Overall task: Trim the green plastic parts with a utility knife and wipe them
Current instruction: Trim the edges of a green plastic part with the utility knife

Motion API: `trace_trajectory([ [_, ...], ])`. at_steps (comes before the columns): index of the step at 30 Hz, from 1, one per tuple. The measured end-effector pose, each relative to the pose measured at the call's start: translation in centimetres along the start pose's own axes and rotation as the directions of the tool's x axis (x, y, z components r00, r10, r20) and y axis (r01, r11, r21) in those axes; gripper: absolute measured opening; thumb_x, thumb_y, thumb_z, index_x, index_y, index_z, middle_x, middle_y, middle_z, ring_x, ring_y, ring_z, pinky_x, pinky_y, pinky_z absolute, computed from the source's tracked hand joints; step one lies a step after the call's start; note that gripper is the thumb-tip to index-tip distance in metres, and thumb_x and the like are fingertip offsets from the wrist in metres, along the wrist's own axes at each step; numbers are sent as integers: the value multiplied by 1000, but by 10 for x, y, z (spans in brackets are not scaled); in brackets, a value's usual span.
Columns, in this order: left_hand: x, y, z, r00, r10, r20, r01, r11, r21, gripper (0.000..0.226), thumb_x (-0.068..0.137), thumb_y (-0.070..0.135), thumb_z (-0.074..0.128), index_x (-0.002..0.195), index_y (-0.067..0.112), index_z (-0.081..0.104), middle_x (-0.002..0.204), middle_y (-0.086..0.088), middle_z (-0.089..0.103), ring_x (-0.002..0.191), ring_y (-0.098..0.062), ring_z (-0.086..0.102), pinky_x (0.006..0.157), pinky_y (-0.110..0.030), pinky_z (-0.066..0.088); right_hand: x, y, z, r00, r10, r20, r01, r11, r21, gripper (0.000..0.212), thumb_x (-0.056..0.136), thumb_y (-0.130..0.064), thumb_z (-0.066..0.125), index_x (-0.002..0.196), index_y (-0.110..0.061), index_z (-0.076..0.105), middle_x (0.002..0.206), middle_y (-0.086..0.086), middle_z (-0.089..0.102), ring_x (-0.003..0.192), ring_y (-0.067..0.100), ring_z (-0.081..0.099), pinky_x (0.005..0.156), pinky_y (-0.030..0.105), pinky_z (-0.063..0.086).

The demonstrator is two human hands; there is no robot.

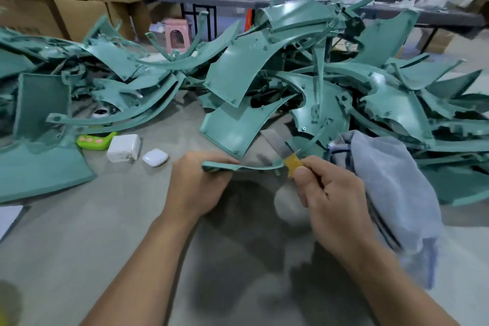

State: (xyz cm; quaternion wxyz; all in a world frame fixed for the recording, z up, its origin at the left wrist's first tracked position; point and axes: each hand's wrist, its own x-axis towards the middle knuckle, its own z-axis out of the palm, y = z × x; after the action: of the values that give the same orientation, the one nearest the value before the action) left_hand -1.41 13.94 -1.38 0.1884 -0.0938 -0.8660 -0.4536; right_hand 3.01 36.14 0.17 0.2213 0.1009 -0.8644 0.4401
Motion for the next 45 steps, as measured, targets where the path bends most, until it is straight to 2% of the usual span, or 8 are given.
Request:
trace_trajectory([
  [7, 7, -17, 4, 995, -94, -24, 94, 996, -13, 29, 66, 29, 62, 75, 2, 69, 71, -14, 67, 69, -33, 63, 64, -48, 53, 11, 20, -4, 971, 211, 112, -232, 944, 235, 28, 85, -28, 58, 66, -8, 60, 45, -4, 38, 47, 13, 32, 50, 28, 25],
  [12, 6, -12, 5, 998, -58, -24, 59, 998, 6, 23, 65, 30, 62, 67, 9, 51, 59, -9, 54, 62, -1, 34, 50, -32, 41, 21, 38, -7, 920, 370, 128, -391, 872, 294, 38, 98, -14, 60, 61, -7, 61, 54, 6, 42, 53, 19, 34, 52, 33, 27],
  [16, 5, -13, 2, 999, 21, 27, -20, 1000, -20, 23, 76, 8, 80, 85, 28, 84, 81, 16, 78, 80, -2, 73, 73, -28, 57, 20, 33, -13, 911, 294, 288, -389, 843, 372, 32, 90, -23, 61, 60, -15, 66, 54, 5, 43, 47, 12, 34, 45, 18, 28],
  [22, 3, -20, -3, 984, 176, 40, -172, 981, -84, 47, 62, -12, 90, 92, 23, 82, 99, 22, 75, 105, 4, 69, 95, -18, 53, 26, 41, -15, 882, 412, 230, -471, 800, 372, 40, 98, -8, 60, 59, -12, 68, 49, -1, 39, 42, 8, 30, 41, 16, 25],
  [25, 7, -27, -2, 985, 163, 60, -155, 979, -131, 64, 53, -22, 87, 88, 30, 81, 99, 27, 75, 110, 2, 68, 99, -19, 51, 28, 39, -18, 855, 324, 405, -427, 883, 195, 34, 95, -11, 63, 61, -10, 68, 49, 0, 42, 47, 12, 34, 45, 17, 28],
  [28, 11, -32, 1, 993, 95, 73, -81, 980, -179, 84, 46, -30, 80, 84, 46, 81, 99, 24, 76, 109, -5, 70, 99, -29, 54, 32, 42, -16, 893, 363, 267, -353, 932, -85, 29, 91, -15, 64, 63, -13, 71, 45, -6, 49, 42, 5, 38, 44, 17, 31],
  [34, 12, -34, 3, 994, 80, 70, -63, 972, -225, 72, 50, -15, 82, 79, 51, 79, 96, 23, 77, 104, -5, 72, 97, -26, 54, 31, 42, -22, 851, 339, 401, -387, 921, 41, 26, 91, -15, 66, 66, -11, 71, 47, -4, 44, 42, 8, 33, 45, 22, 28],
  [45, 8, -17, 0, 996, 64, 63, -56, 989, -135, 55, 65, -19, 82, 82, 33, 78, 93, 18, 74, 92, 8, 71, 86, -9, 51, 28, 44, -10, 954, 289, 74, -262, 930, -258, 27, 90, -24, 62, 66, -11, 64, 50, -1, 52, 42, 9, 40, 40, 23, 30],
])
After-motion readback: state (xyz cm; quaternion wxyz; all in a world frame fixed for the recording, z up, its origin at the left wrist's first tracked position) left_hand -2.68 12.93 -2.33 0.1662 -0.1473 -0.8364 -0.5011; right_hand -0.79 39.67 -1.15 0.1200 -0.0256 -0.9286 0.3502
